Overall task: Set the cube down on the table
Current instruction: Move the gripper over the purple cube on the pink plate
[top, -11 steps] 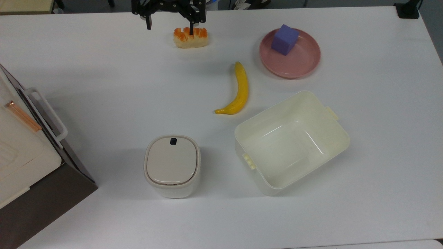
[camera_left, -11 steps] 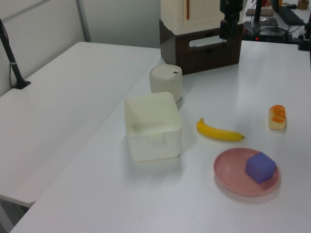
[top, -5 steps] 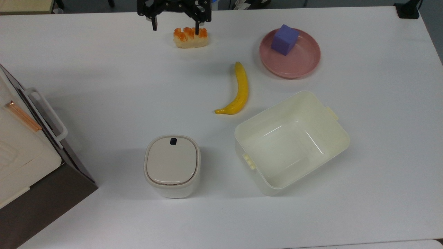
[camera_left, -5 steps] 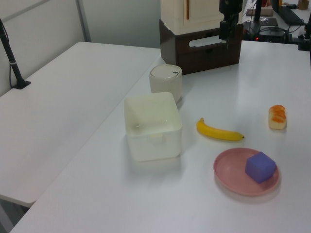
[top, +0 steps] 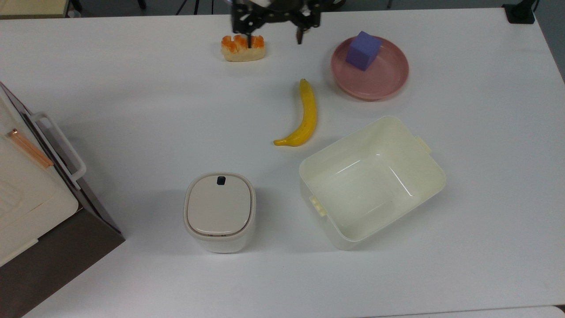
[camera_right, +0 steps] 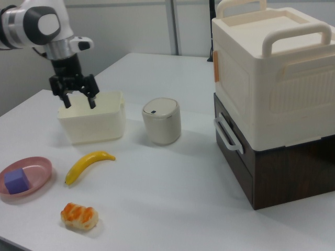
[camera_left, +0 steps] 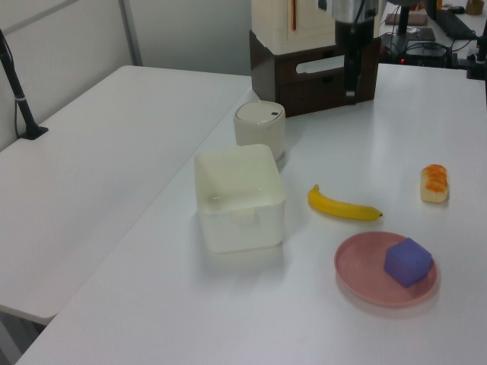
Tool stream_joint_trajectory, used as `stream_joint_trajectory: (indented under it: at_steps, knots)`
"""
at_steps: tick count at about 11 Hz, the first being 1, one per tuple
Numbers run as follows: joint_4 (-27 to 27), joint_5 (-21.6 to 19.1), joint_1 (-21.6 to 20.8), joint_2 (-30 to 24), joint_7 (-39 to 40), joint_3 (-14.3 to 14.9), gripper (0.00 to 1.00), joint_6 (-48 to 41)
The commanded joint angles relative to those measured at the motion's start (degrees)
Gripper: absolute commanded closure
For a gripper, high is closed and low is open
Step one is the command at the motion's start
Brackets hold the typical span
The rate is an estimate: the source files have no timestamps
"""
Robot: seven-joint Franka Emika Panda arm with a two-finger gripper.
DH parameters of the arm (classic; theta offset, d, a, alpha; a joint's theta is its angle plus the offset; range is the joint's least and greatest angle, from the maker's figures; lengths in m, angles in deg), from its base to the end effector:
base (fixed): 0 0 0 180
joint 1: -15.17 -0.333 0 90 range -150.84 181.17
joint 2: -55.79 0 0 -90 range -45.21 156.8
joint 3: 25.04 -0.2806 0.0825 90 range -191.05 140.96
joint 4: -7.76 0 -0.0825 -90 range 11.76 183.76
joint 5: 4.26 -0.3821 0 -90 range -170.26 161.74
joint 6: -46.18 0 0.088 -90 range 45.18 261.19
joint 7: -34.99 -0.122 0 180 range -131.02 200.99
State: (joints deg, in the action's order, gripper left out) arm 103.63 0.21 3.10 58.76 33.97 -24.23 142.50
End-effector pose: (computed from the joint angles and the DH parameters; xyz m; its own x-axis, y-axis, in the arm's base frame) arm 0.5605 0.1029 0.5063 0.9816 0.1861 -0.0429 0.1890 -0.9788 0.0785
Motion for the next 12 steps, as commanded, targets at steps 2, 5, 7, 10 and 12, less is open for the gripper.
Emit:
stream_joint_trajectory:
  at_steps: [2, 5, 7, 10, 12]
  knots:
    - [4.57, -0.78, -8.65, -1.12, 1.63, 0.59, 0.00, -1.39]
    - [11.15, -0.78, -15.86, -1.39, 2.76, 0.59, 0.00, -0.17]
    - [15.73, -0.78, -19.12, -1.48, 4.52, 0.59, 0.00, 1.76]
    - [19.43, -0.78, -22.73, -0.43, 11.02, 0.59, 0.00, 4.23]
    - [21.54, -0.69, -24.14, -0.59, 12.79, 0.59, 0.00, 3.97]
